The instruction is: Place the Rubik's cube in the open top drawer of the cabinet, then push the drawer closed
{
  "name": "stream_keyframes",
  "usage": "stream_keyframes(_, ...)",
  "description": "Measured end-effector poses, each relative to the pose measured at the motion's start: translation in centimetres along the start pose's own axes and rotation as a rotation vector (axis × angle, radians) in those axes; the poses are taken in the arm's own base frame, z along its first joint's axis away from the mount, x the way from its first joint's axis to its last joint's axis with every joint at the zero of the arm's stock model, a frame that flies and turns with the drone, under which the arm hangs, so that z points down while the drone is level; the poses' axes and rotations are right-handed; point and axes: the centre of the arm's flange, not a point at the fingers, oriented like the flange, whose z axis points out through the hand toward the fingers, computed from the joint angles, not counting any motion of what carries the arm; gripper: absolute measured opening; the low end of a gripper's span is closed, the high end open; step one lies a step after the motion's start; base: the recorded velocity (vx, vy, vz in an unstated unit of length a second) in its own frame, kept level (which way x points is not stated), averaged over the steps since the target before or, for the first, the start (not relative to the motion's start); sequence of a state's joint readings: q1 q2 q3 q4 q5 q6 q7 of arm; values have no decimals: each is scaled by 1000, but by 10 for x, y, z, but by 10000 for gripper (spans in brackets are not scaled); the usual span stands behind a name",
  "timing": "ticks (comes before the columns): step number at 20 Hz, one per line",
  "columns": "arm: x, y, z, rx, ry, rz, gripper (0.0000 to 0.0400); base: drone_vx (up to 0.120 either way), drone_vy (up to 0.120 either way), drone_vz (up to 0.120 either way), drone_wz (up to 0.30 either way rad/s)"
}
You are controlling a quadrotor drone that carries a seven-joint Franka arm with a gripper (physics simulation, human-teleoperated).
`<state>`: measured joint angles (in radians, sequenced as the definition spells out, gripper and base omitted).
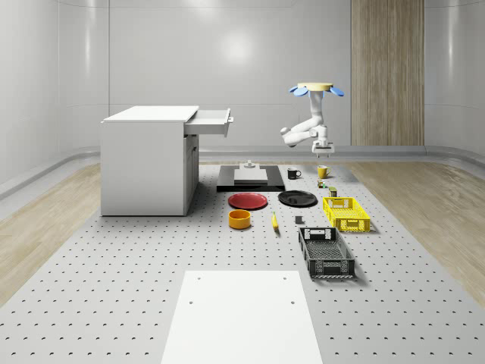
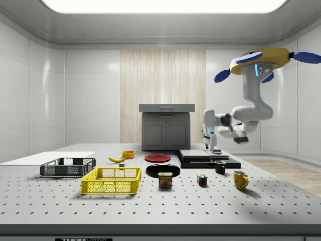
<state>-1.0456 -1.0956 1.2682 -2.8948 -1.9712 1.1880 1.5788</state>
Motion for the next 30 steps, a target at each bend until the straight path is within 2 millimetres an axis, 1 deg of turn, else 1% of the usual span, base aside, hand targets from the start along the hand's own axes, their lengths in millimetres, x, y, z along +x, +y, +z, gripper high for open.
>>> stream_keyframes(2,0,0,0,-2,2,0,400,120,-120,-120,0)
stream_keyframes(4,0,0,0,-3,3,0,400,0,-120,-120,0)
stream_keyframes(13,-1,-1,0,-5,6,0,400,0,0,-120,0)
stream_keyframes(17,-1,-1,0,-6,6,0,400,100,0,-120,0)
stream_keyframes(19,-1,-1,0,-6,6,0,400,0,-100,-120,0)
stream_keyframes(30,-1,-1,0,-6,7,0,400,0,0,-120,0)
